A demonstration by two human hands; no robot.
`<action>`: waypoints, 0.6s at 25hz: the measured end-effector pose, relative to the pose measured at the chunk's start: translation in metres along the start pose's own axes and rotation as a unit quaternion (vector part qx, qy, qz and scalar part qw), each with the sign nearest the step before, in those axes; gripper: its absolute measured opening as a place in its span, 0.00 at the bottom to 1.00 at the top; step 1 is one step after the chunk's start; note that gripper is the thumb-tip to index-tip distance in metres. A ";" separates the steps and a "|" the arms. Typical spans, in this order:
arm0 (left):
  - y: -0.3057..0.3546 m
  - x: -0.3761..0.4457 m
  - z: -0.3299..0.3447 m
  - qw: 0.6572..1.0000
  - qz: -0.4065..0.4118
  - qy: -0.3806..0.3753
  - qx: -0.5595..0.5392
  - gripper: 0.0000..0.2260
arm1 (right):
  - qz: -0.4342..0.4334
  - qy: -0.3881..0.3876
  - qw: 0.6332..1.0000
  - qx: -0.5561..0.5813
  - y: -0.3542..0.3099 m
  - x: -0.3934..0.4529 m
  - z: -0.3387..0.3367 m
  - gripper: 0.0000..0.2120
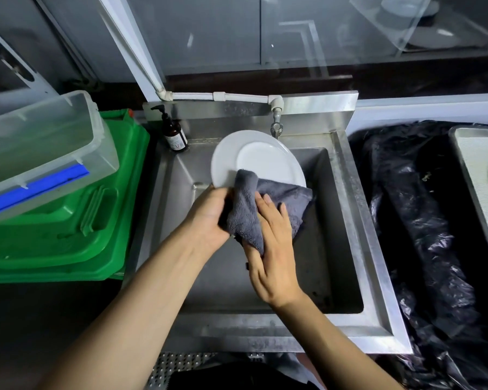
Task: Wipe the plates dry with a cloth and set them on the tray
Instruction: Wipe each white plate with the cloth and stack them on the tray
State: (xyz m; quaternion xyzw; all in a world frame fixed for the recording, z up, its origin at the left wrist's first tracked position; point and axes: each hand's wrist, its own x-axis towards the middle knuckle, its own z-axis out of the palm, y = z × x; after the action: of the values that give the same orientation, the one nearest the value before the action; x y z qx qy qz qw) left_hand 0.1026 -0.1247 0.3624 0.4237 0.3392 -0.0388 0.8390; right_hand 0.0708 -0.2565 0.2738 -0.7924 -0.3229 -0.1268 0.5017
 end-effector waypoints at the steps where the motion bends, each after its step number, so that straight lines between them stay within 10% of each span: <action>1: -0.002 0.001 -0.001 1.000 0.001 0.003 0.001 0.12 | -0.017 -0.009 1.000 -0.019 0.004 -0.001 -0.003 0.26; 8: 0.003 0.002 -0.017 0.999 0.013 0.029 -0.045 0.24 | 0.072 0.028 0.997 -0.012 0.033 -0.019 -0.017 0.28; 15: 0.000 -0.006 -0.006 0.998 -0.016 0.059 -0.034 0.12 | -0.100 -0.006 0.977 -0.187 0.037 0.000 -0.026 0.29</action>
State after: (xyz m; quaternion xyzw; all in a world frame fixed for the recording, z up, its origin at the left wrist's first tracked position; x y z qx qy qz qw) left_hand 0.0944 -0.1218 0.3634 0.3913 0.3961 -0.0153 0.8305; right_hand 0.0972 -0.2898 0.2591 -0.8367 -0.3742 -0.2293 0.3275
